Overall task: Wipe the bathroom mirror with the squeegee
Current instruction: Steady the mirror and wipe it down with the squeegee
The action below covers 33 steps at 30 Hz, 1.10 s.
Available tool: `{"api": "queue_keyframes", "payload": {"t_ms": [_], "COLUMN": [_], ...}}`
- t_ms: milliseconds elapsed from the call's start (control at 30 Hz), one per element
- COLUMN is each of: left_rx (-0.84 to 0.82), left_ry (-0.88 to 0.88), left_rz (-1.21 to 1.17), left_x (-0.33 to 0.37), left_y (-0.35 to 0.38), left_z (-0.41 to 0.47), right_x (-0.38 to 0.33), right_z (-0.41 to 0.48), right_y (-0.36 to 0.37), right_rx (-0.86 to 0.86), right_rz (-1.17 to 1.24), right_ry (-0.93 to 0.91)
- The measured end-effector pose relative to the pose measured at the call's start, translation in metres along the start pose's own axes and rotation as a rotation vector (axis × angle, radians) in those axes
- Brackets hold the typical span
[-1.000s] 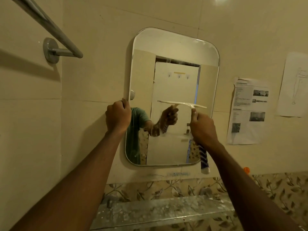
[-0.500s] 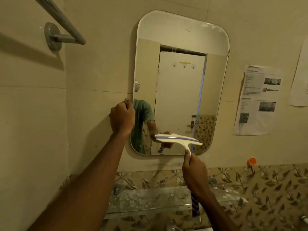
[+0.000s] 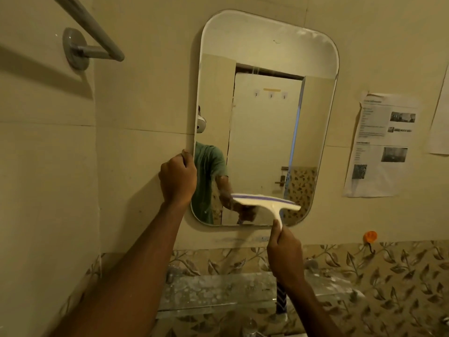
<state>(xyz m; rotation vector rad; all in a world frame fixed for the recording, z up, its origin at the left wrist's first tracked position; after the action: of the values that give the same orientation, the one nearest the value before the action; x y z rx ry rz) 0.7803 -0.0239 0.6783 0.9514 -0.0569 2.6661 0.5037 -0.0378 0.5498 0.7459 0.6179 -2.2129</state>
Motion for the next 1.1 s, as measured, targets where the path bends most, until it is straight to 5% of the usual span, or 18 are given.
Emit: {"api": "queue_keyframes", "payload": {"t_ms": [367, 667, 967, 1100], "left_rx": [-0.046, -0.038, -0.044, -0.038], "left_ry": [0.003, -0.001, -0.006, 0.001], "left_rz": [0.02, 0.015, 0.012, 0.018], "left_x": [-0.013, -0.012, -0.013, -0.012], "left_y": [-0.005, -0.005, -0.004, -0.004], "left_z": [-0.019, -0.02, -0.02, -0.02], "right_x": [-0.041, 0.031, -0.034, -0.008], "right_z": [0.059, -0.026, 0.049, 0.014], "right_y": [-0.022, 0.007, -0.017, -0.001], "right_rx": [0.055, -0.058, 0.079, 0.039], "right_rz": [0.019, -0.051, -0.032, 0.016], "right_ry": [-0.082, 0.049, -0.125, -0.081]}}
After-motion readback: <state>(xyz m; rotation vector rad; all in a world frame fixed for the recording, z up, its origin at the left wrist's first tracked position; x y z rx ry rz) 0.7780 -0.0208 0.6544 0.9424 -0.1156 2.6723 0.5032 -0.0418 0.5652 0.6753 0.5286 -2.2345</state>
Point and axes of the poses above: each hand's wrist, its own z-axis towards the middle knuckle, its own y-axis out of the palm, x = y × z, the point moved 6 cm from there along z, towards the middle knuckle, and after that the axes turned 10 degrees about x, right-handed, at the moved point
